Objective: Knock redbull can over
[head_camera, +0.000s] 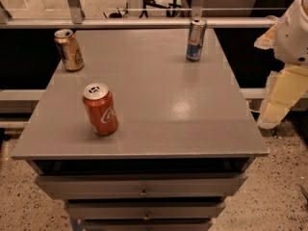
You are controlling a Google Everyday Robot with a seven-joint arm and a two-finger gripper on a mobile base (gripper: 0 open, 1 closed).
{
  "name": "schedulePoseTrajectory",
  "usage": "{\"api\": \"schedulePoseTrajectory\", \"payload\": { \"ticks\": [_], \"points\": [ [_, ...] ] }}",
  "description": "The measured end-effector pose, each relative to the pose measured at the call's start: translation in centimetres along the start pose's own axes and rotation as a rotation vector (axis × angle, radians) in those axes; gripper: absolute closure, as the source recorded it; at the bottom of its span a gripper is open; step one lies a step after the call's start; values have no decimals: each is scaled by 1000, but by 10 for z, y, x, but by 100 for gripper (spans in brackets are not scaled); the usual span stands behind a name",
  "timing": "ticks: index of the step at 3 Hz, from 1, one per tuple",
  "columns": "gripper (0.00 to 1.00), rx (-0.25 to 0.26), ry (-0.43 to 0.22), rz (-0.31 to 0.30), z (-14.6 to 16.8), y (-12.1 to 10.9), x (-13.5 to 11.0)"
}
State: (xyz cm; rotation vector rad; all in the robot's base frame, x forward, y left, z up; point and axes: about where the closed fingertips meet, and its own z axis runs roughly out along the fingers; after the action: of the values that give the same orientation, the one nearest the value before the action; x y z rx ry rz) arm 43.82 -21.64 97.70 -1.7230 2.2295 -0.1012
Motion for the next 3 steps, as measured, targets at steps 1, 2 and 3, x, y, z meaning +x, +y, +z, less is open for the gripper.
{"api": "schedulePoseTrajectory", "payload": {
  "ticks": [1, 2, 3],
  "points": [
    [0, 0, 0, 0, 0, 0, 0],
    [0, 65, -82, 0, 19, -21, -20],
    [0, 137, -193, 49, 67, -81, -44]
  ]
}}
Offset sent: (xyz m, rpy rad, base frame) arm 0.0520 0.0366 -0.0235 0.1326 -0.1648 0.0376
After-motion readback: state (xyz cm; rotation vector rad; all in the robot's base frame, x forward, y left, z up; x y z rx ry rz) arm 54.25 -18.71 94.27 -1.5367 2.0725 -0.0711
